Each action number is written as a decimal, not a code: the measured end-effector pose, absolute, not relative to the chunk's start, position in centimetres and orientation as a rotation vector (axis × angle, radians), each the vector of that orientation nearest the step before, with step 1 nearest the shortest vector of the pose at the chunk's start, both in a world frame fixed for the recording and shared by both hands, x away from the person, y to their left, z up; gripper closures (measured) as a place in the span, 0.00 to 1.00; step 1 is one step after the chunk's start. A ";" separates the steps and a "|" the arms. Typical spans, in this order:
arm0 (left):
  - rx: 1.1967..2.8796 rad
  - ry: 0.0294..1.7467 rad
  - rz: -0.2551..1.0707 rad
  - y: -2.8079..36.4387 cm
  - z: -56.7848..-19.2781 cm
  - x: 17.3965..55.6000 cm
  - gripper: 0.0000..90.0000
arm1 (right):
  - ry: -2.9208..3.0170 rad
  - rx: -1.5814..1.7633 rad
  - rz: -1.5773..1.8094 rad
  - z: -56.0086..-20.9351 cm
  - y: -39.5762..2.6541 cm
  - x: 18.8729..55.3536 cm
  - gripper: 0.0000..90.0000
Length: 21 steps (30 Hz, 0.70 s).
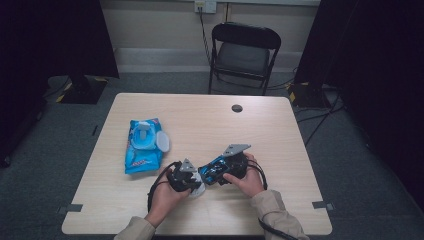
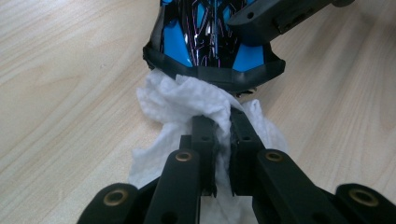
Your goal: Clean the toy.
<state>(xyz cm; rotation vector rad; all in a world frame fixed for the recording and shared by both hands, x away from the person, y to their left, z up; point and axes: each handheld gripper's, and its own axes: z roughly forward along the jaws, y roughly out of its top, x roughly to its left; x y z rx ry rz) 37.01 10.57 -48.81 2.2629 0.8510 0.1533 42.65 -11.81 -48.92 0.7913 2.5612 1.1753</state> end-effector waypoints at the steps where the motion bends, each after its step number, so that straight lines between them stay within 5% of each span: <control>1: 2.264 0.853 0.151 10.7 -48.8 37.1 0.93 | 2.560 0.791 1.176 -48.9 -11.8 42.6 0.04; 21: 2.236 1.007 0.234 13.1 -48.7 39.5 0.93 | 2.557 0.792 1.178 -48.9 -11.8 42.6 0.04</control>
